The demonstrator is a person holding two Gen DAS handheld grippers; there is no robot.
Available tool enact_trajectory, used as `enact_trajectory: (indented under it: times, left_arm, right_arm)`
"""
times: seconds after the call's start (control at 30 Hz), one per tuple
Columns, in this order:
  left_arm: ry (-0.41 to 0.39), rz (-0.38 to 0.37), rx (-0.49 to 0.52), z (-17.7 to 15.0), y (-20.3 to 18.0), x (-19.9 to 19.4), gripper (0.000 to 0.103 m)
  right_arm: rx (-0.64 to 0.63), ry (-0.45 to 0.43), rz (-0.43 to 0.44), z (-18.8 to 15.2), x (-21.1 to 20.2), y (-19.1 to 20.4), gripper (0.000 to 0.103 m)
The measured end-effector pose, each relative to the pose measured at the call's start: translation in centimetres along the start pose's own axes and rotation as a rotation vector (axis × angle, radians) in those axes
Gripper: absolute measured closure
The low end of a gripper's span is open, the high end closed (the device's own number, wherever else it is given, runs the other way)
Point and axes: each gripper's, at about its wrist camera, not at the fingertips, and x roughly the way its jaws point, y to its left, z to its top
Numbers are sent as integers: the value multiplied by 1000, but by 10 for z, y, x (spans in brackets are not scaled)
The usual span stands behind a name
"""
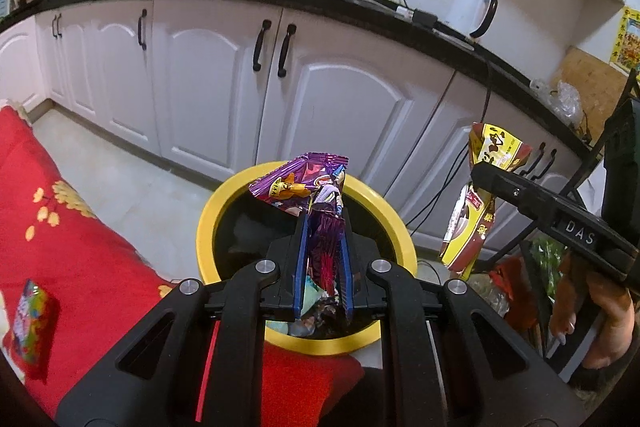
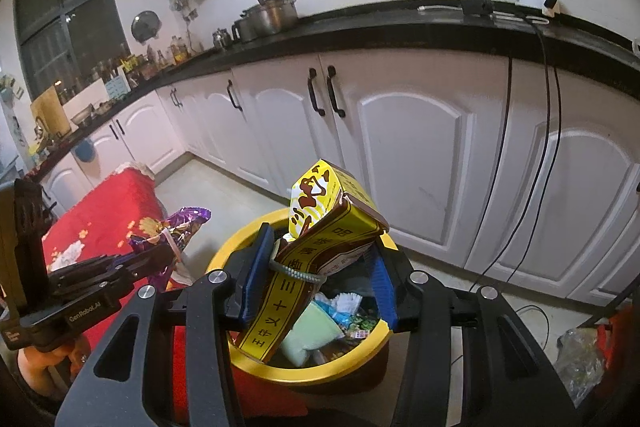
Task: Collect trash
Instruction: 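Carry the purple wrapper with the left gripper while the right gripper carries the yellow wrapper to the bin, then open both grippers over the yellow bin to drop both wrappers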
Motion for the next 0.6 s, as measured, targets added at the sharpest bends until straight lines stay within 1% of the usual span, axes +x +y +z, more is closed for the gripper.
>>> enact_trajectory:
  times: [0.27,0.6]
  left_arm:
    - [57,8,-9,-1,6,26,94]
    - [109,12,-7,-3,8,44,94]
  right_arm:
    - [-12,58,-23,-10,30,-5,59]
    - [-28,102,-32,-22,53,-5,59]
